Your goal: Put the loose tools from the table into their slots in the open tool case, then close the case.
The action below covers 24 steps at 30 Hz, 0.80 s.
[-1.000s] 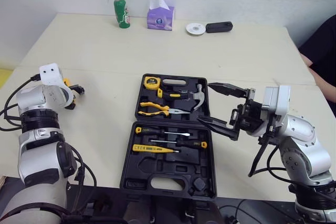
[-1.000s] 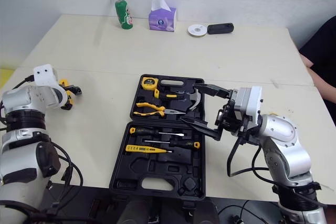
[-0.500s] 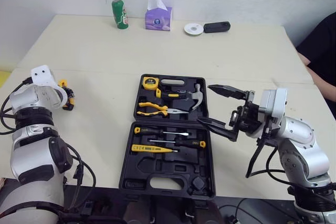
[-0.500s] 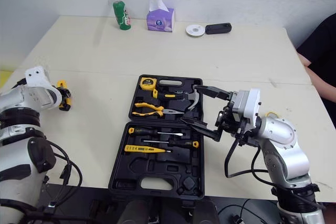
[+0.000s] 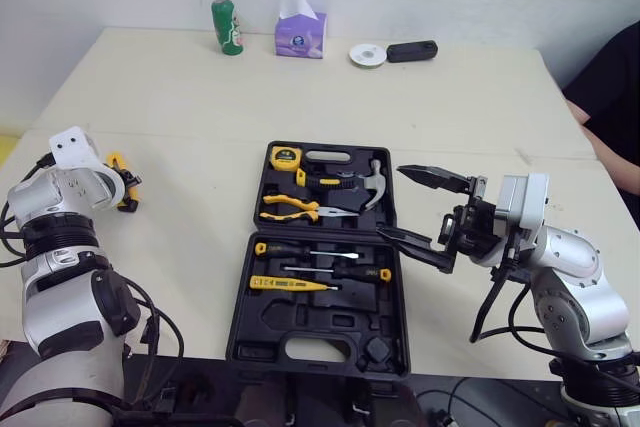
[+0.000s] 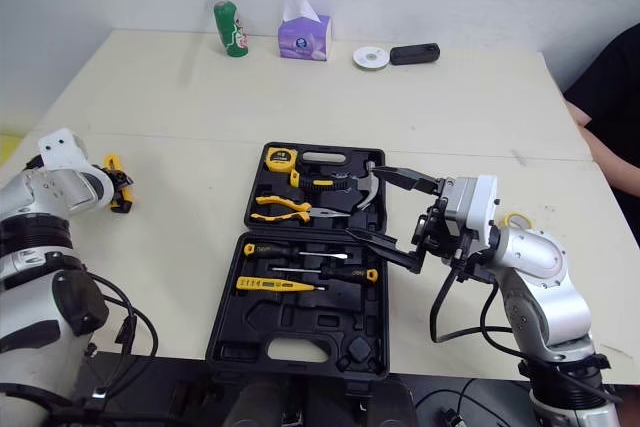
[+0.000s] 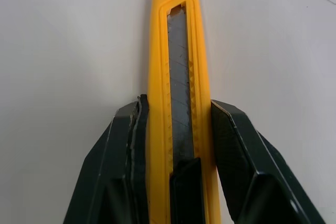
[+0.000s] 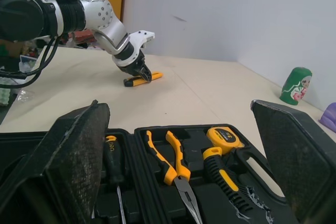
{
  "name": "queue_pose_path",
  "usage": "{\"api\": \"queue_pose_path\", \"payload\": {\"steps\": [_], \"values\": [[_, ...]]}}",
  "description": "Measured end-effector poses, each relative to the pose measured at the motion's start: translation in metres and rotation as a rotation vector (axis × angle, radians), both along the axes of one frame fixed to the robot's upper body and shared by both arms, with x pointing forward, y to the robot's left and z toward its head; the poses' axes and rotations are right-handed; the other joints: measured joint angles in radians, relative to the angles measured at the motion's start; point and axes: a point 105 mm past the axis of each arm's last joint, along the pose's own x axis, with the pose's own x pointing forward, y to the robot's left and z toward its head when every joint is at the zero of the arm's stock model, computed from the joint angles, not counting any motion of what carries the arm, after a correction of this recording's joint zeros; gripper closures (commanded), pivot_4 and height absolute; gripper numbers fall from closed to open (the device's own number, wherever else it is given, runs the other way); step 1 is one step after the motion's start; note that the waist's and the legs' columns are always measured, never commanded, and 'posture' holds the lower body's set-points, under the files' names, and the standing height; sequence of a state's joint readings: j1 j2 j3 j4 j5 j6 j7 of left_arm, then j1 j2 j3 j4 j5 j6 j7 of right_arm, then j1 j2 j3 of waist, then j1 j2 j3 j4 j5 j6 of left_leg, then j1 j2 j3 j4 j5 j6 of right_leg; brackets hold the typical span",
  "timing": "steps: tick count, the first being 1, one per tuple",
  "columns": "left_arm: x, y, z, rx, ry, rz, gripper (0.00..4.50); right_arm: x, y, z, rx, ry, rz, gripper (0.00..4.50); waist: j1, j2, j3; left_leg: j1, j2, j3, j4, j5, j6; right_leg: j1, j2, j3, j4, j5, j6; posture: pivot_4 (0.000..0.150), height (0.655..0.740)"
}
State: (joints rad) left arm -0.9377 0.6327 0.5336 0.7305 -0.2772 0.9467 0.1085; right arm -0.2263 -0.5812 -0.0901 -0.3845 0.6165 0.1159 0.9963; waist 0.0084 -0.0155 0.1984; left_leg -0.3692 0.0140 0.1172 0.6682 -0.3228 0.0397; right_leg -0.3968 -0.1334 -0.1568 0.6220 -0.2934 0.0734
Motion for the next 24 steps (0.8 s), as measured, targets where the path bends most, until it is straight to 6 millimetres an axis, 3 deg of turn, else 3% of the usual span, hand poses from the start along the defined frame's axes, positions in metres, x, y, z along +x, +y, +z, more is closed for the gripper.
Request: {"api": "queue_pose_path", "payload": {"steps": [2, 4, 8, 10, 16, 20, 24], "values": [[0.001, -0.005, 0.006, 0.006, -0.039, -0.044, 3.25, 0.0, 0.0, 0.0, -0.004, 0.0, 0.001, 0.0, 0.001, -0.001, 0.001, 0.0, 0.0, 0.0, 0.0, 0.0, 0.0, 0.0, 0.0, 0.0, 0.0, 0.0, 0.0, 0.15, 0.74], [0.001, -0.014, 0.023, 0.062, -0.141, -0.141, 3.25, -0.001, -0.001, -0.002, -0.02, 0.0, 0.002, 0.0, -0.001, -0.003, 0.001, -0.001, 0.0, 0.0, 0.0, 0.0, 0.0, -0.001, 0.0, 0.0, 0.0, 0.0, 0.0, 0.15, 0.74], [-0.006, -0.045, 0.079, 0.006, -0.415, -0.349, 3.25, -0.004, -0.01, -0.014, -0.09, 0.019, -0.012, 0.0, 0.0, -0.004, 0.002, -0.001, 0.0, -0.001, 0.0, 0.0, 0.0, 0.0, 0.0, 0.0, -0.001, 0.0, 0.0, 0.15, 0.74], [-0.016, -0.058, 0.096, -0.01, -0.485, -0.449, 3.25, -0.003, -0.017, -0.016, -0.114, 0.013, -0.031, 0.0, 0.001, -0.003, 0.002, -0.001, 0.0, 0.0, 0.0, 0.0, 0.0, 0.0, 0.0, 0.0, -0.001, 0.0, 0.0, 0.15, 0.74], [-0.044, -0.105, 0.095, 0.022, -0.5, -0.812, 3.25, -0.01, -0.038, -0.024, -0.206, 0.039, -0.064, 0.0, -0.005, -0.003, 0.002, 0.0, 0.001, 0.0, 0.0, 0.001, -0.001, 0.0, 0.001, 0.001, -0.001, 0.0, 0.0, 0.15, 0.74], [-0.075, -0.149, 0.101, 0.093, -0.562, -1.146, 3.25, -0.017, -0.045, -0.017, -0.231, 0.033, -0.072, 0.0, -0.006, -0.003, 0.002, 0.0, 0.001, 0.0, 0.0, 0.0, -0.001, 0.0, 0.001, 0.001, -0.002, 0.0, 0.0, 0.15, 0.74], [-0.102, -0.181, 0.084, 0.187, -0.526, -1.437, 3.25, -0.026, -0.048, -0.022, -0.248, 0.082, -0.072, 0.0, -0.002, -0.002, 0.002, 0.0, 0.001, 0.0, -0.001, 0.0, -0.001, 0.0, 0.001, 0.001, -0.003, 0.0, -0.001, 0.15, 0.74]]}}
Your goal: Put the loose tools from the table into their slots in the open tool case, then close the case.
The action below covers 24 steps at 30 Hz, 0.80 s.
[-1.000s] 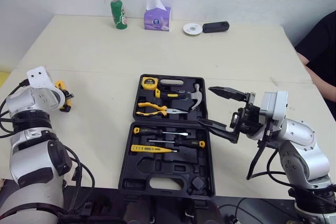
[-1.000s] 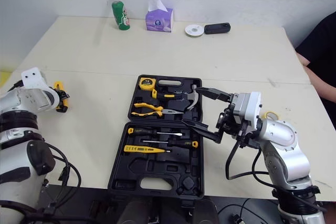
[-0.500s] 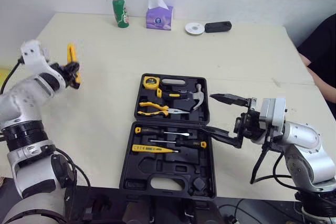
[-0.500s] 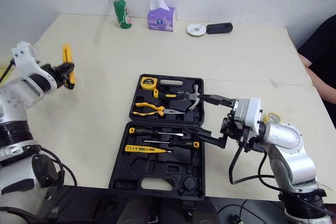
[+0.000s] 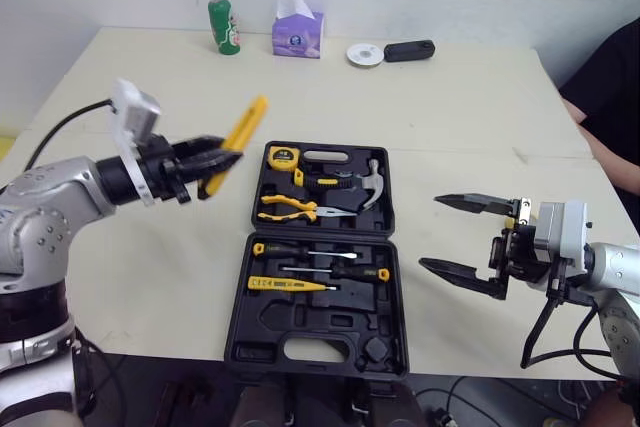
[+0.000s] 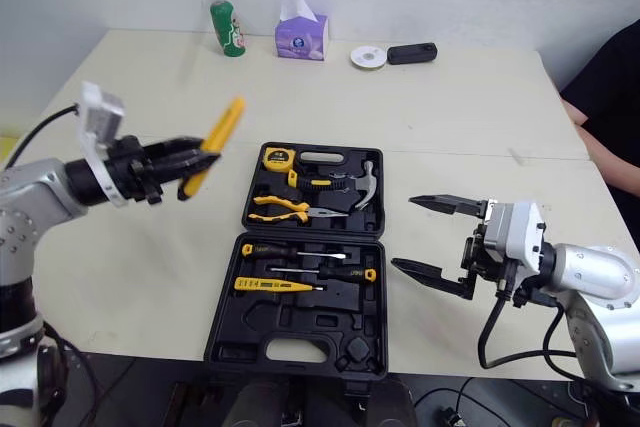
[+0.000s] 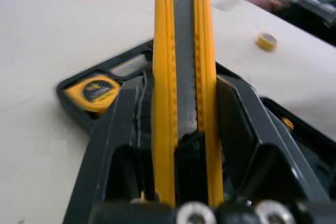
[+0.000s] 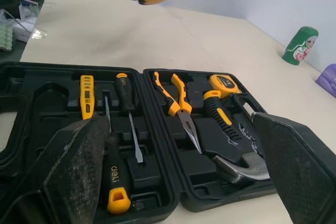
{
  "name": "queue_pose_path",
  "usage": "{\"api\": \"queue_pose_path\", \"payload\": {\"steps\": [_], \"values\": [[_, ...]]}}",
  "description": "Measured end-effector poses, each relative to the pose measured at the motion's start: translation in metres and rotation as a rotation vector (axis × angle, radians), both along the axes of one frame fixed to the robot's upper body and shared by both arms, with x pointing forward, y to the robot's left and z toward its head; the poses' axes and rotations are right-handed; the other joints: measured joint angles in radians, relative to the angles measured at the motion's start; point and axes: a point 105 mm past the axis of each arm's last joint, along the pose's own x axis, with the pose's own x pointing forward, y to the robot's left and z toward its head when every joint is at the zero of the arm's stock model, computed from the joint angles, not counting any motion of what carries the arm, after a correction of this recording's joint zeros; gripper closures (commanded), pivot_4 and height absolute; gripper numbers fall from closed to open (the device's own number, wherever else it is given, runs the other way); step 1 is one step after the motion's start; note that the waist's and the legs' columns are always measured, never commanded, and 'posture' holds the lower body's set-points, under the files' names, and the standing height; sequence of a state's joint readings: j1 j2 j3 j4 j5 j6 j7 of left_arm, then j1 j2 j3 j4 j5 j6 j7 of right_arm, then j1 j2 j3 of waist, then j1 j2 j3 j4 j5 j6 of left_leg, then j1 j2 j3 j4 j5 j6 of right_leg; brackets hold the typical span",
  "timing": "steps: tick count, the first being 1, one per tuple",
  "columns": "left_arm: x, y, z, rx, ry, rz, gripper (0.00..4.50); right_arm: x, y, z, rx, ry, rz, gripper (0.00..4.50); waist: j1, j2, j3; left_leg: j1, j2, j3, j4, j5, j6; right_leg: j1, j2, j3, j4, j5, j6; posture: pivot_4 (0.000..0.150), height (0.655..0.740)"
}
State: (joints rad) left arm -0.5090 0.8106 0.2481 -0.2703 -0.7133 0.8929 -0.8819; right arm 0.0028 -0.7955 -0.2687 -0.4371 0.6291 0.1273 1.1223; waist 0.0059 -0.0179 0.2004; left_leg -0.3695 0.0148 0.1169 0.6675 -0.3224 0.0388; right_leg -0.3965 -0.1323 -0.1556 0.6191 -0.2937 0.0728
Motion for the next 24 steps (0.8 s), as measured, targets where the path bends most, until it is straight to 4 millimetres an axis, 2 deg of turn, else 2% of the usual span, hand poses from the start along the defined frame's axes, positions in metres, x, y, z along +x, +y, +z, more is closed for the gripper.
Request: {"api": "queue_pose_path", "payload": {"steps": [4, 10, 12, 17, 20, 24], "values": [[-0.025, -0.034, -0.008, 0.099, -0.054, -0.233, 3.25, -0.01, 0.001, -0.01, -0.006, 0.056, 0.019, 0.0, 0.015, 0.0, 0.0, 0.0, 0.0, 0.0, 0.0, 0.0, 0.0, 0.0, 0.0, 0.0, -0.001, 0.0, 0.0, 0.15, 0.74], [-0.06, -0.061, -0.036, 0.286, -0.062, -0.497, 3.25, -0.023, -0.004, -0.025, -0.003, 0.122, 0.03, 0.0, 0.021, 0.002, 0.001, 0.0, 0.0, 0.0, -0.001, 0.0, 0.0, 0.001, 0.0, 0.0, -0.007, 0.0, 0.0, 0.15, 0.74], [-0.066, -0.066, -0.047, 0.356, -0.058, -0.543, 3.25, -0.028, -0.004, -0.03, 0.001, 0.138, 0.04, 0.0, 0.021, 0.002, 0.001, 0.0, 0.0, 0.0, -0.001, 0.0, 0.001, 0.001, 0.001, 0.0, -0.007, 0.0, 0.0, 0.15, 0.74], [-0.067, -0.068, -0.07, 0.474, -0.028, -0.561, 3.25, -0.041, -0.007, -0.042, -0.002, 0.173, 0.055, 0.0, 0.022, 0.003, 0.001, 0.0, 0.0, -0.001, -0.001, 0.0, 0.001, 0.001, 0.001, -0.001, -0.007, 0.0, 0.0, 0.15, 0.74], [-0.066, -0.07, -0.078, 0.502, -0.014, -0.555, 3.25, -0.049, -0.01, -0.049, -0.01, 0.201, 0.056, 0.0, 0.021, 0.003, 0.001, 0.0, 0.0, -0.001, -0.001, -0.001, 0.002, 0.001, 0.0, -0.001, -0.007, 0.0, 0.0, 0.15, 0.74], [-0.066, -0.08, -0.088, 0.511, 0.001, -0.563, 3.25, -0.055, -0.003, -0.047, -0.013, 0.214, 0.082, 0.0, 0.021, 0.003, 0.001, 0.0, 0.0, -0.001, 0.0, -0.001, 0.003, 0.002, 0.0, -0.001, -0.007, 0.0, 0.0, 0.15, 0.74]]}}
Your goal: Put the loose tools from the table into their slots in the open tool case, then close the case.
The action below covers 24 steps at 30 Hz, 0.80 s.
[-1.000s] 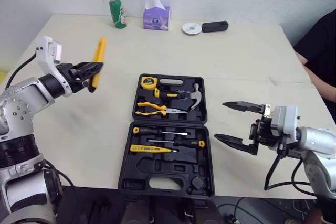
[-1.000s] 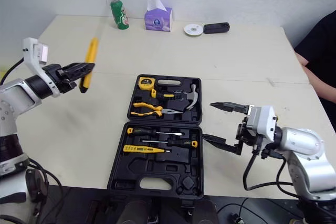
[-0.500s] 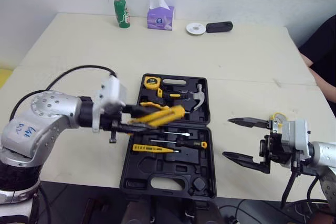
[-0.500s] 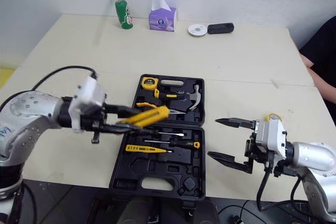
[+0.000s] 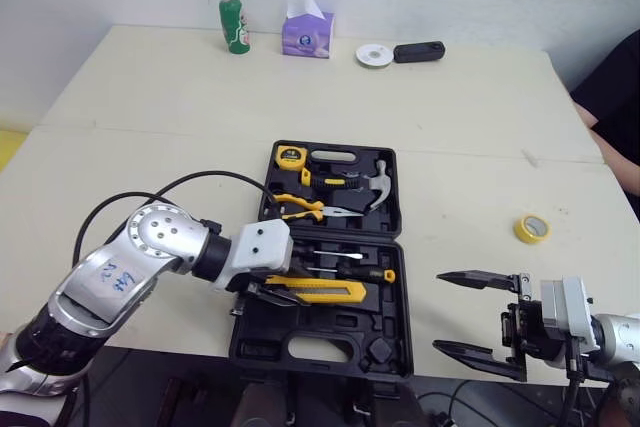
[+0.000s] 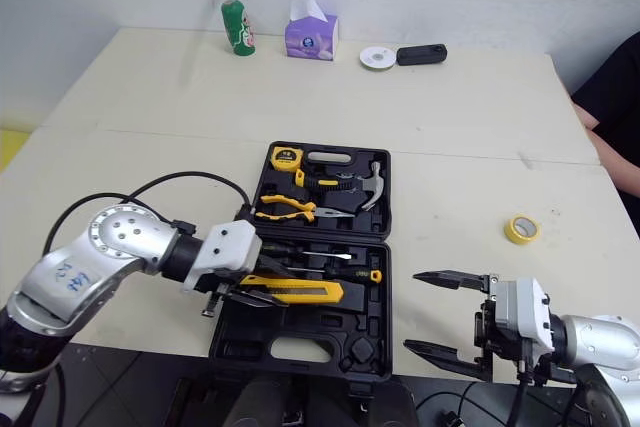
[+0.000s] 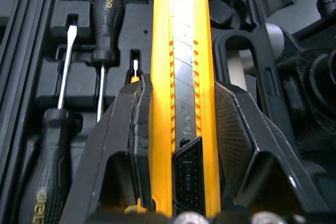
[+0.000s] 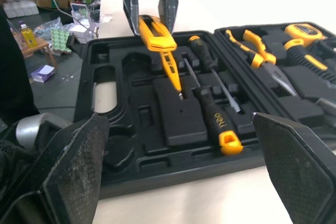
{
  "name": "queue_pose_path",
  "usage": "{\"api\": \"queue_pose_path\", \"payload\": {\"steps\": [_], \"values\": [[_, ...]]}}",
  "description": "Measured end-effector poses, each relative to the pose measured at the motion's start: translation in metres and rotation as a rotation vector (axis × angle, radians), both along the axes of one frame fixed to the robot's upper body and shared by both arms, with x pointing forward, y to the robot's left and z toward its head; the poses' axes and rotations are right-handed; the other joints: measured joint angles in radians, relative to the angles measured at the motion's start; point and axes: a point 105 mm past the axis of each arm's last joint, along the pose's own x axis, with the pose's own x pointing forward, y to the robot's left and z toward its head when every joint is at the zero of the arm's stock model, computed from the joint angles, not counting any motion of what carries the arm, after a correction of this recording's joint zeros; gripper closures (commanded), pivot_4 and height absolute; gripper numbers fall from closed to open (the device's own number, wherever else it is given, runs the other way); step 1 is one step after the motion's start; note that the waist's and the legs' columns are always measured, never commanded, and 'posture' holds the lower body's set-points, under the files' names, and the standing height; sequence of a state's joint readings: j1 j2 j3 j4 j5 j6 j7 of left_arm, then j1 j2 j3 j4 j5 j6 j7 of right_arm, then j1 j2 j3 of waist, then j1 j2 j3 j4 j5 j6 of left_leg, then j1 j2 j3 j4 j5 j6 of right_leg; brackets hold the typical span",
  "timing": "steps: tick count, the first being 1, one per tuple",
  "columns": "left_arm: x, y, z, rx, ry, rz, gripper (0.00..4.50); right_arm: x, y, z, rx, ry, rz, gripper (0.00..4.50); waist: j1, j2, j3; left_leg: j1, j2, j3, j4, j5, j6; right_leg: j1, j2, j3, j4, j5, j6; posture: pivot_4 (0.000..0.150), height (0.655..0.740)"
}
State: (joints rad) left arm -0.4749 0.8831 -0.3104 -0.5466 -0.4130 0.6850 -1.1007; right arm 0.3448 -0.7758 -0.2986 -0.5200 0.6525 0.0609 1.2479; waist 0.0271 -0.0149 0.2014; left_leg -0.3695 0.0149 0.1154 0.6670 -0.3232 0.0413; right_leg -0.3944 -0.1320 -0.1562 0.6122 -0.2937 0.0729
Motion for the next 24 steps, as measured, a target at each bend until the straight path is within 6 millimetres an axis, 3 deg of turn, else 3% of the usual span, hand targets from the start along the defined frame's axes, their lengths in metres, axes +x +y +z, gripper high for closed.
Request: {"api": "queue_pose_path", "payload": {"steps": [4, 16, 24], "values": [[-0.004, -0.004, -0.014, 0.036, 0.022, -0.01, 3.25, -0.006, 0.01, 0.002, 0.007, 0.017, 0.027, 0.0, 0.001, 0.0, 0.0, 0.0, 0.0, 0.0, 0.0, 0.0, 0.0, 0.0, 0.0, 0.0, 0.0, 0.0, 0.0, 0.15, 0.74], [-0.009, -0.02, -0.029, 0.047, 0.019, -0.019, 3.25, 0.007, 0.022, 0.014, 0.012, 0.002, 0.012, 0.0, 0.002, 0.0, 0.0, 0.0, 0.0, -0.001, 0.001, 0.0, 0.0, 0.001, 0.0, -0.001, 0.0, 0.0, 0.0, 0.15, 0.74], [-0.008, -0.021, -0.034, 0.07, 0.008, -0.014, 3.25, 0.009, 0.024, 0.016, 0.01, 0.017, 0.003, 0.0, 0.002, 0.0, 0.0, 0.0, 0.0, -0.002, 0.001, 0.0, 0.0, 0.001, 0.0, -0.001, 0.0, 0.0, 0.0, 0.15, 0.74]]}}
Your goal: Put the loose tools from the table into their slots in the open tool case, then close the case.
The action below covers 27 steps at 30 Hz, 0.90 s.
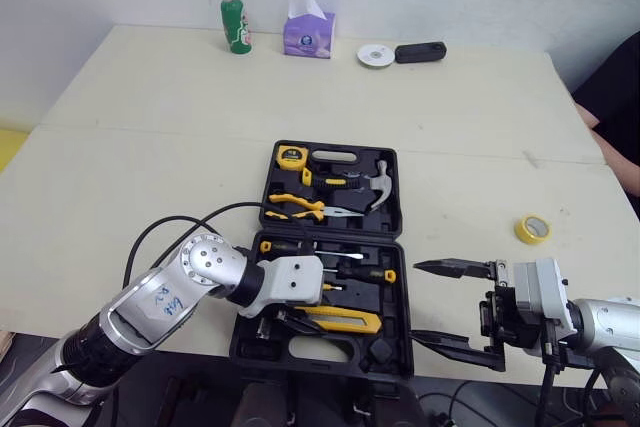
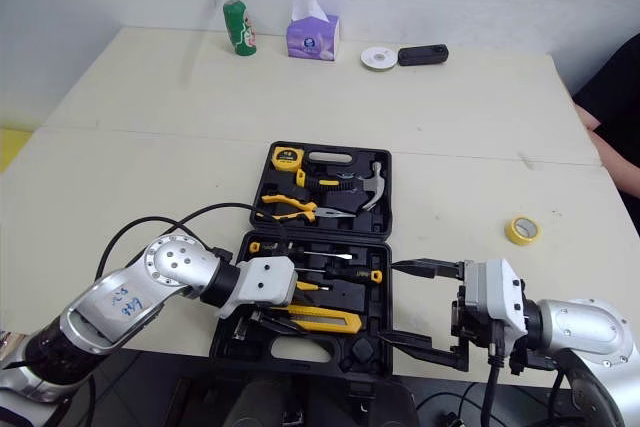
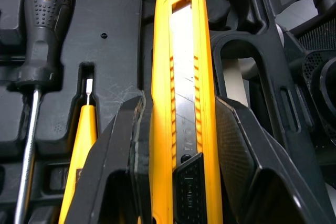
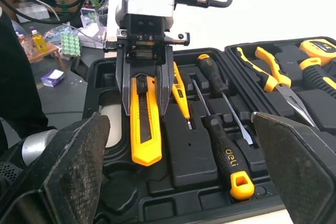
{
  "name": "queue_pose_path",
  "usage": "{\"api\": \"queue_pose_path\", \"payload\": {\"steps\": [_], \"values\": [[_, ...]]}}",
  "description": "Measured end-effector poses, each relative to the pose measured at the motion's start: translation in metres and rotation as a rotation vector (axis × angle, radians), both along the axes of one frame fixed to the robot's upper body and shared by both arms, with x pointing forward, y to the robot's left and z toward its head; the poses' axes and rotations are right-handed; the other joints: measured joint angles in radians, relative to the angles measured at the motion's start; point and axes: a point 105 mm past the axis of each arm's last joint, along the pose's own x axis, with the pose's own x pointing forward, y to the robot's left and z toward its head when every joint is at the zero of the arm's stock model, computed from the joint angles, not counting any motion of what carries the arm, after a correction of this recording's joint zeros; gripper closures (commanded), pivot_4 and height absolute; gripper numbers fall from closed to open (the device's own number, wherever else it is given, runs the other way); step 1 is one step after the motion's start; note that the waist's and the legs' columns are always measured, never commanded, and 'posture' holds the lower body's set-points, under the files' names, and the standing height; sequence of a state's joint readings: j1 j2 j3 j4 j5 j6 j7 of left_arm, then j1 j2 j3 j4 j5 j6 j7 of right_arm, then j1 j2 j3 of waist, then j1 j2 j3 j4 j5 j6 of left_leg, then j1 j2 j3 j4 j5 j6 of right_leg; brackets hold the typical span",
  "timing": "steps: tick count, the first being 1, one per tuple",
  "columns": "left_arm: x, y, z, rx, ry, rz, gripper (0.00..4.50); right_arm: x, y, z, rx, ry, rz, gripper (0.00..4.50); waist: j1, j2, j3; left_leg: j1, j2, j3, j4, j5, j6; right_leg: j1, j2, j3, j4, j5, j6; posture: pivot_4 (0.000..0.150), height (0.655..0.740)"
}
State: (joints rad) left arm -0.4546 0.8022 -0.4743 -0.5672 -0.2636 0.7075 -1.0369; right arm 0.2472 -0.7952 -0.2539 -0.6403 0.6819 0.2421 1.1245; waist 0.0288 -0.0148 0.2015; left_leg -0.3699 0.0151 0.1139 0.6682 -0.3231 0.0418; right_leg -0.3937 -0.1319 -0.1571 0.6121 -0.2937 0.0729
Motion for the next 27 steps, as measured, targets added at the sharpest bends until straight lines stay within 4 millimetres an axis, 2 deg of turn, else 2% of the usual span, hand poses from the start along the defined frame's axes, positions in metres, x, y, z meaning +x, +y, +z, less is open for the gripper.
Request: {"api": "queue_pose_path", "payload": {"steps": [15, 17, 19, 22, 27], "values": [[0.0, 0.002, -0.003, 0.004, -0.012, 0.047, 3.25, 0.002, 0.004, 0.007, -0.002, -0.024, 0.007, 0.0, -0.001, 0.0, 0.0, 0.001, 0.0, -0.001, 0.0, 0.0, 0.0, 0.001, 0.0, 0.0, 0.0, 0.0, 0.0, 0.15, 0.74], [0.0, 0.002, -0.002, 0.007, -0.014, 0.049, 2.22, 0.003, 0.006, 0.008, 0.0, -0.03, 0.017, 0.0, -0.001, 0.001, -0.001, 0.001, 0.0, -0.001, 0.0, 0.0, 0.0, 0.001, 0.0, 0.0, 0.0, 0.0, 0.0, 0.15, 0.74], [0.003, 0.004, -0.002, 0.007, -0.019, 0.062, 1.58, 0.003, 0.006, 0.009, 0.001, -0.035, 0.02, 0.0, -0.001, 0.001, -0.001, 0.001, 0.0, -0.001, 0.0, 0.0, 0.0, 0.001, 0.0, 0.0, 0.0, 0.0, 0.0, 0.15, 0.74], [0.009, 0.006, 0.001, 0.002, -0.039, 0.086, 0.28, 0.011, 0.01, 0.019, 0.051, -0.08, -0.004, 0.0, -0.003, 0.001, -0.001, 0.001, 0.0, -0.001, 0.0, 0.0, 0.0, 0.001, 0.0, 0.0, 0.0, 0.0, 0.0, 0.15, 0.74], [0.004, 0.002, 0.006, -0.037, 0.0, 0.039, 0.28, 0.018, 0.013, 0.021, 0.066, -0.078, -0.006, 0.0, -0.002, 0.001, -0.001, 0.0, 0.0, -0.001, 0.0, 0.0, 0.0, 0.001, 0.0, -0.001, 0.0, 0.0, 0.0, 0.15, 0.74]]}}
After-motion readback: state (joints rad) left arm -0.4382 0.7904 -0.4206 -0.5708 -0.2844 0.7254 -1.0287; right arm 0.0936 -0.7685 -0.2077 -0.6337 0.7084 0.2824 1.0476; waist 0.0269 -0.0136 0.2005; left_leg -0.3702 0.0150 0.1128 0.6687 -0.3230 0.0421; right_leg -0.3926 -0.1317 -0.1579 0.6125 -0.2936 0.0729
